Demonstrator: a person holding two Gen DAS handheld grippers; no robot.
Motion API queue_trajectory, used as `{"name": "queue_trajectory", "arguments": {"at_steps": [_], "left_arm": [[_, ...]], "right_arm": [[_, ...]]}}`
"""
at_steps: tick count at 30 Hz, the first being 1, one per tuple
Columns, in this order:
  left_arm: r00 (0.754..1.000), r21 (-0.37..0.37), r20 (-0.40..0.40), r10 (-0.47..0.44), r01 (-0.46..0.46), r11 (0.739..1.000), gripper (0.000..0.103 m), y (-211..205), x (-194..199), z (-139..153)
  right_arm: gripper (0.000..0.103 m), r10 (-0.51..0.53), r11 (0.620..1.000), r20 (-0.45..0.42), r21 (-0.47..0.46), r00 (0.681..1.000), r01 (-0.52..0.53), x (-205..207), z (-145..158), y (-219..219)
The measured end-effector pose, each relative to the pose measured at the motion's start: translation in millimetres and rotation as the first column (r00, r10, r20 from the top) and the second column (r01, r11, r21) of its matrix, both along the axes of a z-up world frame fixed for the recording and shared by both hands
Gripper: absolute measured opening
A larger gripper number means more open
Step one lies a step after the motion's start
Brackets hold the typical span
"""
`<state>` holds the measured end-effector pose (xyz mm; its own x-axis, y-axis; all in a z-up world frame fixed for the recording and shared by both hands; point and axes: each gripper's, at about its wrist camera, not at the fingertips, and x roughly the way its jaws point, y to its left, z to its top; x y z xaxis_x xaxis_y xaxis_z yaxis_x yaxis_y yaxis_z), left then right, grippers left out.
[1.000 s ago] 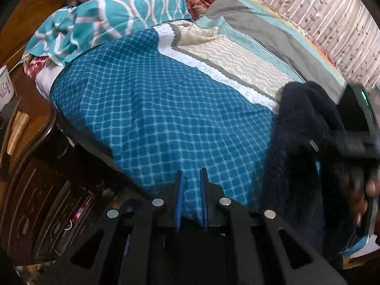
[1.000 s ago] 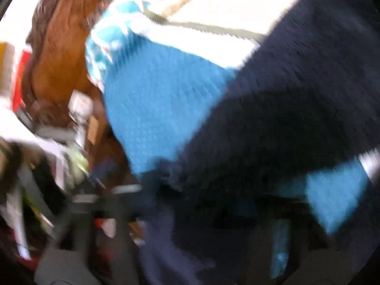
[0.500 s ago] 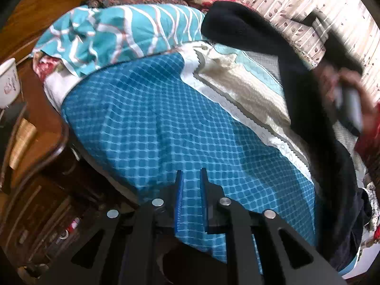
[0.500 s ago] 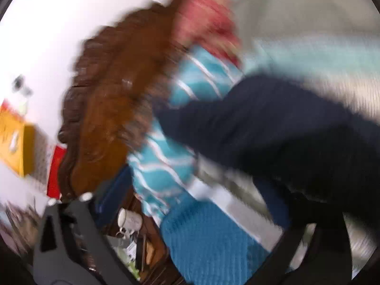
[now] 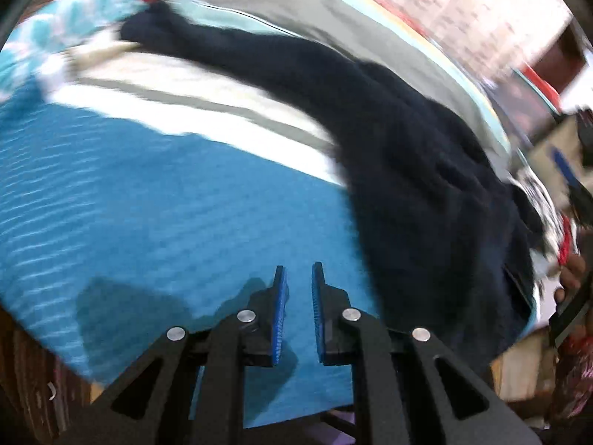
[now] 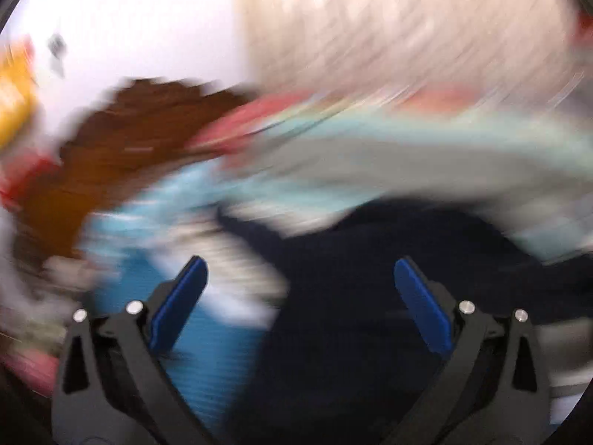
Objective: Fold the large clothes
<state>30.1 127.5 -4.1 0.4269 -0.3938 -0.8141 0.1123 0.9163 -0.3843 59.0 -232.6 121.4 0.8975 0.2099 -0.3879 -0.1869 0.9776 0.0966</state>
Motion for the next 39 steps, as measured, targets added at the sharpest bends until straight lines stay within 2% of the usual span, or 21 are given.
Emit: {"name": "queue_trajectory", "arguments": {"at_steps": [1,2,5,7,9,13,15,16,17,19,20,22,25,27,30,32,33,34,36,37,39], "left_arm": [[1.000,-0.002,-0.008,-0.024,0.024,1.000,0.041,-12,2,-1],[0.998,-0.003,-0.019,-0.057,0.057,0.998,0.041,-30,5,-3],[0.989,-0.015,-0.084,-0.119,0.118,0.993,0.041,-68,9,-13],[0.983,-0.033,-0.120,-0.136,0.133,0.991,0.041,-80,7,-18],[0.982,-0.026,-0.136,-0.131,0.129,0.991,0.041,-84,7,-20],[0.980,-0.041,-0.176,-0.087,0.081,0.996,0.041,-84,-6,-25],[0.979,-0.044,-0.192,-0.064,0.057,0.997,0.041,-82,-13,-26],[0.978,-0.047,-0.203,-0.058,0.049,0.998,0.041,-82,-15,-27],[0.977,-0.044,-0.207,-0.052,0.044,0.998,0.041,-83,-16,-28],[0.981,-0.025,-0.191,-0.039,0.035,0.999,0.036,-85,-19,-28],[0.982,-0.015,-0.183,-0.035,0.032,0.999,0.032,-85,-17,-27],[0.985,-0.004,-0.168,-0.030,0.030,1.000,0.029,-87,-14,-23],[0.991,0.004,-0.131,-0.036,0.037,0.999,0.029,-85,-2,-10],[0.996,-0.010,-0.089,-0.026,0.025,1.000,0.028,-72,1,4],[0.999,0.011,-0.049,0.010,-0.009,1.000,0.027,-53,5,17],[0.998,0.008,-0.062,0.010,-0.010,1.000,0.027,-42,6,20],[0.997,-0.005,-0.078,0.004,-0.004,1.000,0.027,-39,3,20],[0.996,-0.011,-0.088,0.001,-0.002,1.000,0.027,-35,-1,21],[0.991,-0.048,-0.133,-0.030,0.024,0.999,0.027,-33,-11,15],[0.987,-0.071,-0.153,-0.050,0.039,0.997,0.027,-33,-15,10],[0.976,-0.091,-0.198,-0.089,0.072,0.993,0.027,-42,-22,-3]], "right_arm": [[0.098,-0.171,0.981,0.054,-0.078,0.984,0.175,-31,2,-30],[0.098,-0.257,0.962,0.038,-0.090,0.966,0.259,-52,0,-59],[0.098,-0.337,0.938,-0.154,-0.138,0.929,0.318,-79,-27,-110],[0.098,-0.347,0.918,-0.189,-0.269,0.919,0.292,-92,-54,-108],[0.098,-0.296,0.907,-0.242,-0.375,0.924,0.192,-90,-82,-91],[0.088,-0.225,0.893,-0.322,-0.447,0.920,0.062,-54,-126,-76],[0.068,-0.256,0.865,-0.336,-0.498,0.906,0.059,-41,-148,-91],[0.031,-0.268,0.849,-0.365,-0.527,0.892,0.039,-31,-156,-96],[0.010,-0.252,0.866,-0.403,-0.500,0.880,0.019,-26,-157,-105],[0.010,-0.230,0.924,-0.383,-0.375,0.895,0.077,-40,-137,-129],[0.010,-0.255,0.931,-0.342,-0.341,0.904,0.133,-55,-120,-143],[0.009,-0.308,0.923,-0.263,-0.313,0.914,0.221,-89,-93,-163],[0.009,-0.426,0.892,-0.219,-0.266,0.878,0.366,-156,-73,-199],[0.009,-0.452,0.890,-0.272,-0.204,0.850,0.408,-195,-83,-217],[0.023,-0.507,0.854,-0.403,-0.113,0.762,0.508,-234,-119,-229],[0.040,-0.447,0.854,-0.472,0.027,0.760,0.519,-243,-131,-233],[0.042,-0.428,0.854,-0.469,0.072,0.773,0.516,-244,-129,-228],[0.045,-0.388,0.866,-0.445,0.125,0.807,0.485,-244,-123,-221],[0.077,-0.234,0.889,-0.400,0.280,0.886,0.362,-237,-107,-195],[0.081,-0.143,0.888,-0.386,0.357,0.911,0.291,-228,-104,-181],[0.083,0.077,0.871,-0.392,0.475,0.917,0.130,-192,-104,-147]]}}
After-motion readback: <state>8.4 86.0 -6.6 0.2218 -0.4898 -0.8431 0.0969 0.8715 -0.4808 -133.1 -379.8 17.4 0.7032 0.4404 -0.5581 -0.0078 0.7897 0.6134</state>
